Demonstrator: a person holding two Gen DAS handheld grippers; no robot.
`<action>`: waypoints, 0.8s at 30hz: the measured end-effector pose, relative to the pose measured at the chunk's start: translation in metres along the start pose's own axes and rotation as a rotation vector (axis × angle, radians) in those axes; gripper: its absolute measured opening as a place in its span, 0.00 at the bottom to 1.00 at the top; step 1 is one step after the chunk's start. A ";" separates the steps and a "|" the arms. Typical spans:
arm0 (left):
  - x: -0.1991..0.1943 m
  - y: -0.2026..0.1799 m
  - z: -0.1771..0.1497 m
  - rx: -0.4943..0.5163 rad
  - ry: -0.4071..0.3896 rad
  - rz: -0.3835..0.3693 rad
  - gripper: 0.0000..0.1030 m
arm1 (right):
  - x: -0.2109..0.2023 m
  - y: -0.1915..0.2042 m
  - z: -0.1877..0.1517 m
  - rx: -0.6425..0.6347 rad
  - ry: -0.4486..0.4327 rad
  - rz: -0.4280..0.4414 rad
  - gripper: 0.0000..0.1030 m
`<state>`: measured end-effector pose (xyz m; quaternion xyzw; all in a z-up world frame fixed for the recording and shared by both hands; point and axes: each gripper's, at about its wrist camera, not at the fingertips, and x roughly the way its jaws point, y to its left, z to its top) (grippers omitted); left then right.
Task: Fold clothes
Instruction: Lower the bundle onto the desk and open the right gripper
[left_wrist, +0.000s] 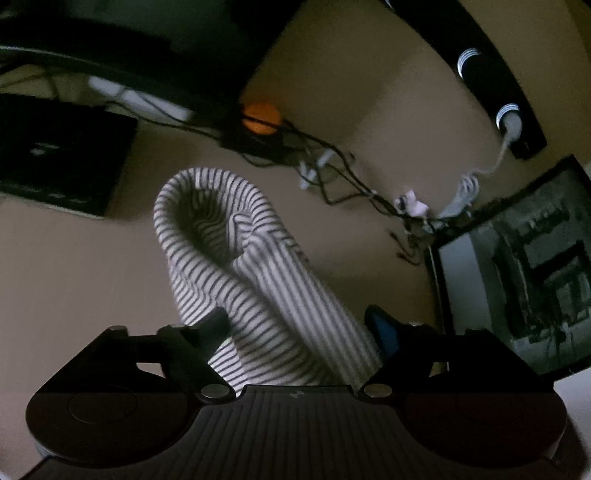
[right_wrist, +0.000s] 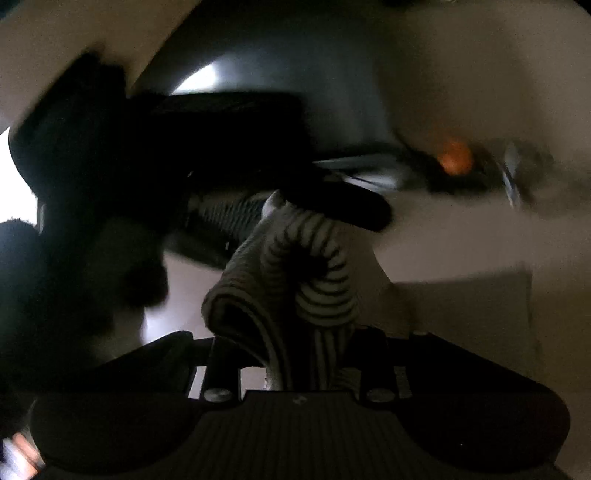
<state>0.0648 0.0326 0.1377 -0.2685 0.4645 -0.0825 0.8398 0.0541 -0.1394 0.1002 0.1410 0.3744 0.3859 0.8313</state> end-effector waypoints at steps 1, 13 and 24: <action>0.010 -0.006 -0.004 0.014 0.017 -0.008 0.87 | -0.002 -0.017 -0.001 0.083 0.002 0.013 0.26; 0.067 -0.030 -0.016 0.116 0.125 -0.130 0.91 | -0.020 -0.115 -0.075 0.611 -0.025 0.023 0.29; 0.062 0.063 -0.022 -0.075 0.056 0.062 0.90 | -0.043 -0.071 -0.048 0.183 -0.034 -0.149 0.49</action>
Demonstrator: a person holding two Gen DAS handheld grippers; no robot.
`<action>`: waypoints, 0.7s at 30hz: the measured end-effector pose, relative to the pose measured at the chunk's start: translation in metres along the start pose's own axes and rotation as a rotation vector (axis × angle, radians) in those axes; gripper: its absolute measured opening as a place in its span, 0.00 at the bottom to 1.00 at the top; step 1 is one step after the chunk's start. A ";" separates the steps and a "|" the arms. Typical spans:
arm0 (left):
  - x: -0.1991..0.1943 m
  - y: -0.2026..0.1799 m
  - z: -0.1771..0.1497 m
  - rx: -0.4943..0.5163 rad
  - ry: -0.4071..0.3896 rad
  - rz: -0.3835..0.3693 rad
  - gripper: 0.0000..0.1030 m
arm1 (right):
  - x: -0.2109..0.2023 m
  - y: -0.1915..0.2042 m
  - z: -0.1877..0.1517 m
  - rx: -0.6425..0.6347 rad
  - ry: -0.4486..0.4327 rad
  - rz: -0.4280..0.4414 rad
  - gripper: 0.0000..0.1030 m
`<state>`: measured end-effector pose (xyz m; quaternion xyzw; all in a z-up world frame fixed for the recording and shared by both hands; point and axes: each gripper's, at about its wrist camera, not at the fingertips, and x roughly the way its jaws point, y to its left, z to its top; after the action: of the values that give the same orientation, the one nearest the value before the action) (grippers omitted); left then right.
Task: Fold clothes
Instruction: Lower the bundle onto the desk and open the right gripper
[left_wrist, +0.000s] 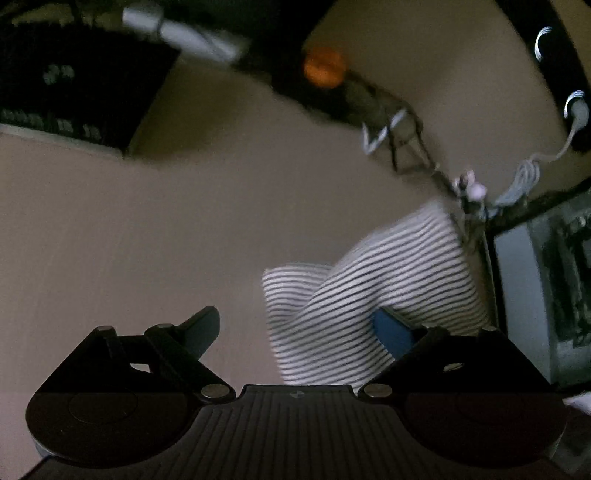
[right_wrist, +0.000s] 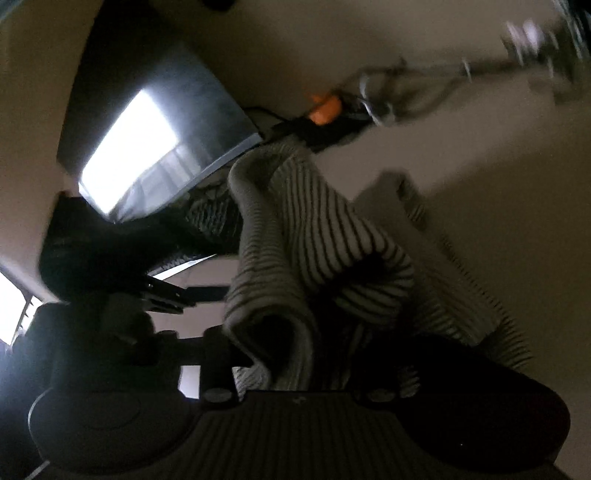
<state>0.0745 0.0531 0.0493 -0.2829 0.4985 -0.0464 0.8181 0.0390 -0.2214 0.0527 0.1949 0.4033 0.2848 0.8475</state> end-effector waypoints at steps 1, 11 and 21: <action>0.003 0.001 -0.001 0.003 0.002 -0.007 0.88 | -0.007 0.001 0.003 -0.044 -0.006 -0.029 0.55; 0.020 -0.024 -0.012 0.124 -0.022 -0.017 0.89 | -0.071 -0.001 0.038 -0.183 -0.194 -0.207 0.61; 0.009 -0.001 -0.012 -0.052 0.019 -0.193 0.86 | 0.004 -0.017 0.028 -0.207 0.051 -0.058 0.55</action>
<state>0.0687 0.0440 0.0388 -0.3504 0.4778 -0.1148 0.7973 0.0687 -0.2351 0.0578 0.0873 0.3985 0.3050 0.8605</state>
